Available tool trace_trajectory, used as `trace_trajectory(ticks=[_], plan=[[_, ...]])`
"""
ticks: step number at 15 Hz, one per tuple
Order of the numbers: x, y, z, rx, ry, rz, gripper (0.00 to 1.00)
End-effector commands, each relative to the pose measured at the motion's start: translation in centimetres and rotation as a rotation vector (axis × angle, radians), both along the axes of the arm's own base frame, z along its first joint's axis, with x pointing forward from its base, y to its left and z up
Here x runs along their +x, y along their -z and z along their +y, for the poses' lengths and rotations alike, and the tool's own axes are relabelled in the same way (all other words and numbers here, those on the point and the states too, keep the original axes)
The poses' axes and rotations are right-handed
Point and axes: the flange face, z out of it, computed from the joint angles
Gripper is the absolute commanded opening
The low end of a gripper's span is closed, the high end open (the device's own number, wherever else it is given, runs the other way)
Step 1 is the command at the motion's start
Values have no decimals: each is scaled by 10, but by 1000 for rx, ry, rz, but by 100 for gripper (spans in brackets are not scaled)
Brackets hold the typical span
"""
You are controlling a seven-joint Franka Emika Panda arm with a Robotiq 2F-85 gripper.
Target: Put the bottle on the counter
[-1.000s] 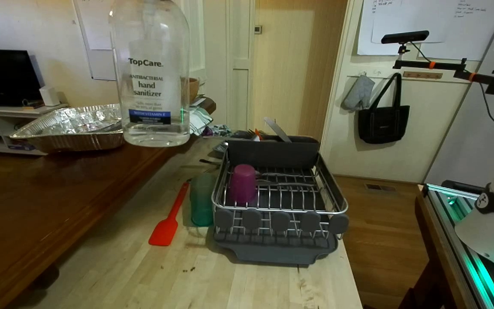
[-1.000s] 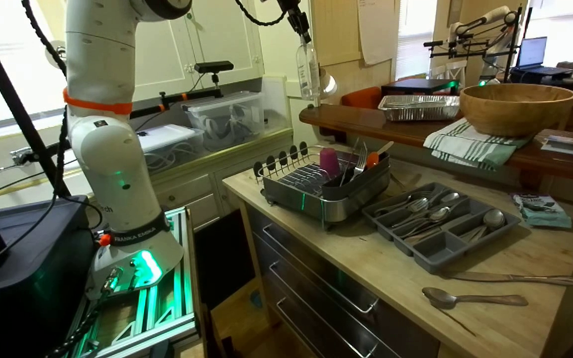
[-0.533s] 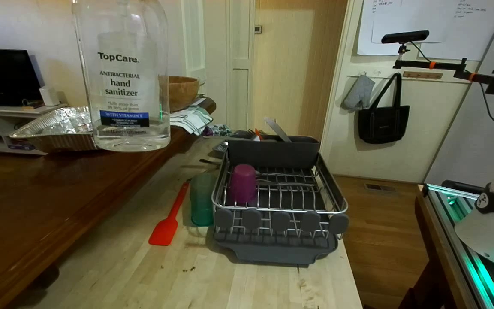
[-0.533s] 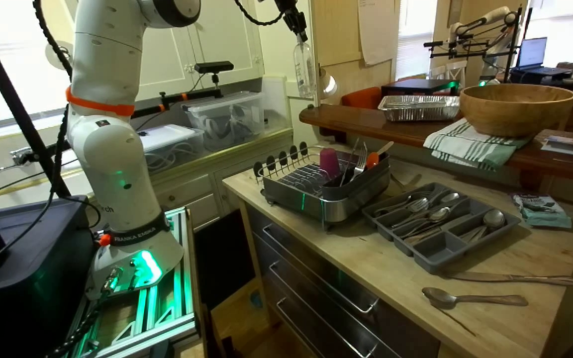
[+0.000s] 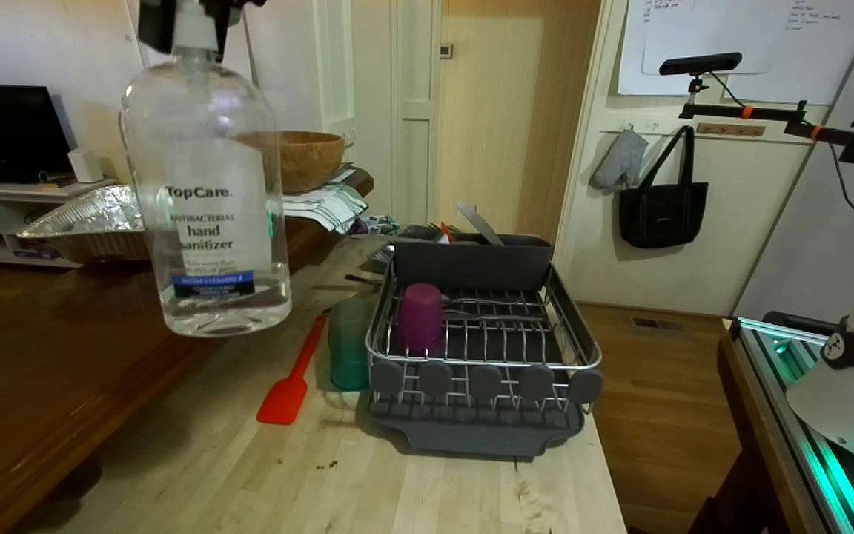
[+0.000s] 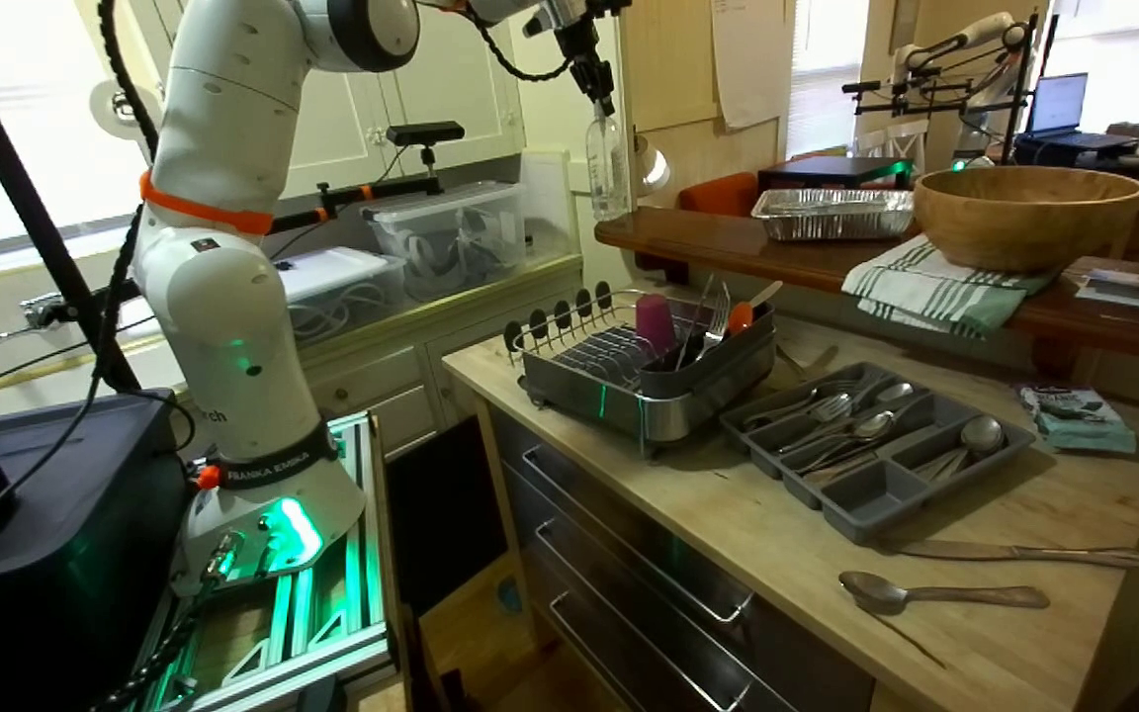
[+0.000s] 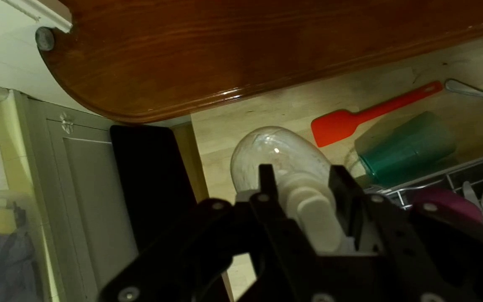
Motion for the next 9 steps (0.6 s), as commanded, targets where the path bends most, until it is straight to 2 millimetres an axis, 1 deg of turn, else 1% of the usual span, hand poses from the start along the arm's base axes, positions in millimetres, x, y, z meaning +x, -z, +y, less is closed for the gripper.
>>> trace_trajectory(ticks=[1,2,4,7,9], plan=[[16,35,20,35,-16,-31,12],[22,46,26,51,-22,-41,12],[26,63,35,73,-28,-42,12],[19,79,44,66,-31,-12,12],[9,82,44,40,-28,15,12]])
